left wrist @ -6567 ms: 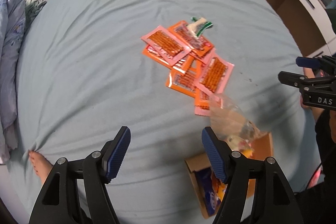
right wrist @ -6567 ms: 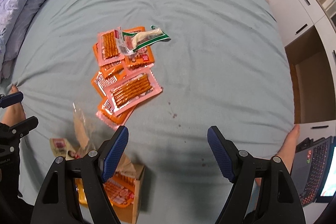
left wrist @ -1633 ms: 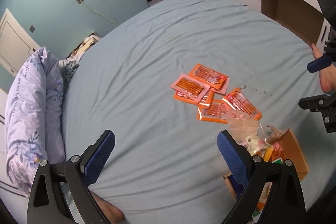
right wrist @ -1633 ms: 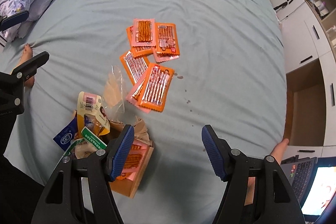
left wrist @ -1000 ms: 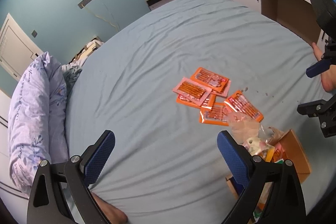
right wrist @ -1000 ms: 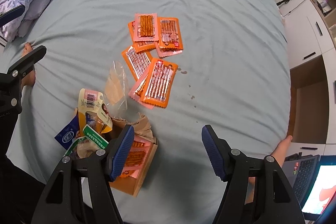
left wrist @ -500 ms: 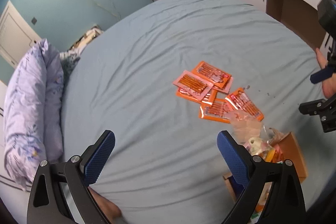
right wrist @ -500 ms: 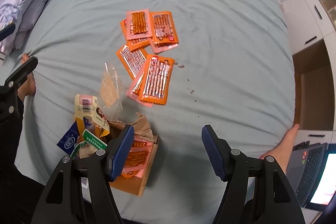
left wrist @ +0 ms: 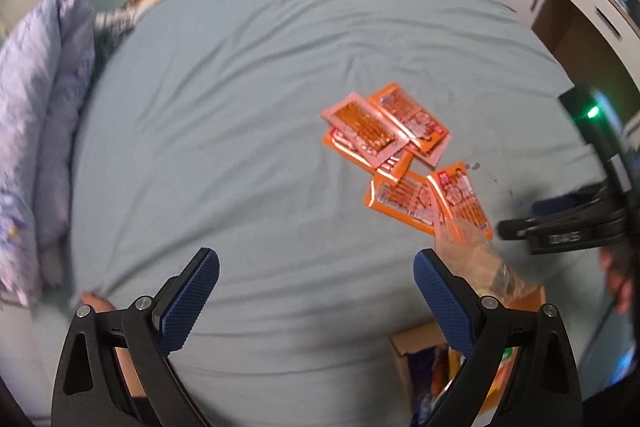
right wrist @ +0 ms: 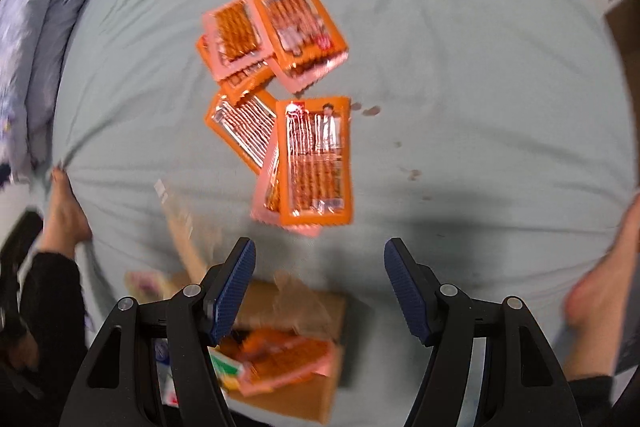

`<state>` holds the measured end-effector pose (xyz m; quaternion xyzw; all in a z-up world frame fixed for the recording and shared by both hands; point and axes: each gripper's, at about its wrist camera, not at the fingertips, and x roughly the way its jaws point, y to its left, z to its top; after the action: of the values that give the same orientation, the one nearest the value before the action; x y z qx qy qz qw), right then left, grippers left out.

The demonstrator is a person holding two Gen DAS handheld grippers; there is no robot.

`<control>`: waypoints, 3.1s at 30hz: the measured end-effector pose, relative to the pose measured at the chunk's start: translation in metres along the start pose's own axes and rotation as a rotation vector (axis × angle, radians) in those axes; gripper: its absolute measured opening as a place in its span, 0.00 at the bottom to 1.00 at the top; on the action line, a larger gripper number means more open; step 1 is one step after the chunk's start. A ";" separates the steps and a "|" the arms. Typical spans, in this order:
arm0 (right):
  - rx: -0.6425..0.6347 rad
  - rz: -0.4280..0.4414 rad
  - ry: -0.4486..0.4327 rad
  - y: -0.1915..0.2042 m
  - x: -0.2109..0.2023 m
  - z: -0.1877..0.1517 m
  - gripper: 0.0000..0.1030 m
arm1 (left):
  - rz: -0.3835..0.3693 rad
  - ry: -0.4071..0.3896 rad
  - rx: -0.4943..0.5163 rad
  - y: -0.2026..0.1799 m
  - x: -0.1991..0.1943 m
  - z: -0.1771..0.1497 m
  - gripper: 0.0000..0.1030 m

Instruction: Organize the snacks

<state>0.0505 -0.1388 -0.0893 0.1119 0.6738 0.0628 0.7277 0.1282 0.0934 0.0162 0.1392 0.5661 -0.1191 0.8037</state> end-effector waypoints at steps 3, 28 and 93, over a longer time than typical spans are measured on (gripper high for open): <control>0.019 -0.005 0.045 -0.006 0.031 0.018 0.64 | -0.014 0.046 -0.064 0.007 0.019 0.008 0.97; -0.058 0.102 -0.055 -0.048 0.035 0.010 0.32 | -0.192 0.222 -0.414 -0.016 0.190 0.111 0.97; -0.177 0.058 -0.003 0.022 -0.093 -0.080 0.32 | -0.345 0.226 0.109 -0.070 -0.017 -0.056 0.50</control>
<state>-0.0354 -0.1339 0.0002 0.0667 0.6609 0.1429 0.7337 0.0488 0.0485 0.0081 0.0959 0.6607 -0.2692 0.6941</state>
